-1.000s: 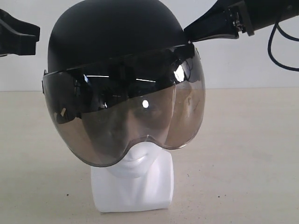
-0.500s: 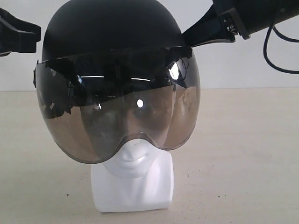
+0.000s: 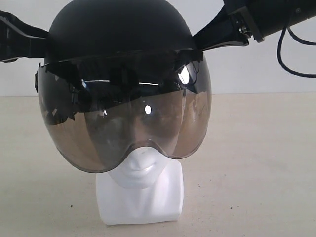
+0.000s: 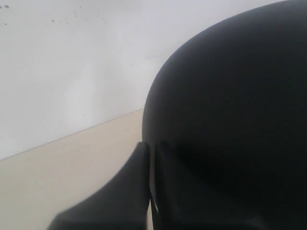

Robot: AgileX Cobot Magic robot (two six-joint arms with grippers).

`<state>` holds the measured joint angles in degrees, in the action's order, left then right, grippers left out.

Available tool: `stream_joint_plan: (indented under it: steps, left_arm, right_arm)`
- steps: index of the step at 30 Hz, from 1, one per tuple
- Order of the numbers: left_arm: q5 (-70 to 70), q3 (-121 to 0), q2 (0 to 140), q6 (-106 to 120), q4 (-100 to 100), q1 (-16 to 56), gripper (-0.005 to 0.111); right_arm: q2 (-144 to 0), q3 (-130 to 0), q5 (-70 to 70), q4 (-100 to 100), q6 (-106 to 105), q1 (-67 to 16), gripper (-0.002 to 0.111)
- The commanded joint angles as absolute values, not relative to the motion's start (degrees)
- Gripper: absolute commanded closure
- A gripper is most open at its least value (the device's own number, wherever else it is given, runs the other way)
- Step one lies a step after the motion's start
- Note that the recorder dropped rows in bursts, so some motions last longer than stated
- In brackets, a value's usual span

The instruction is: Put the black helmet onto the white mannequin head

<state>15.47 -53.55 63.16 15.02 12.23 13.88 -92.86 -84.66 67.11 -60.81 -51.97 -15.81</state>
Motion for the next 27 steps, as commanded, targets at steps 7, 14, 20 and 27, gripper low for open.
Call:
stream_joint_plan:
  steps: [7,14,20,27]
  left_arm:
    - [14.3,-53.4,64.9,25.1,21.8,13.8,0.102]
    - [14.6,-53.8,65.4,41.7,38.4,13.8,0.102]
    - [17.4,-57.4,67.3,47.6,44.8,13.8,0.102]
    - [18.1,-58.5,68.7,47.6,44.8,13.8,0.102]
  right_arm:
    - [-90.4,-84.7,70.0,-58.1,-51.1,-16.6,0.108]
    - [-89.6,-84.6,70.0,-57.3,-49.2,-16.6,0.108]
    - [-88.9,-84.6,70.0,-55.4,-46.8,-16.7,0.108]
    - [-87.5,-84.6,70.0,-54.5,-45.5,-16.7,0.108]
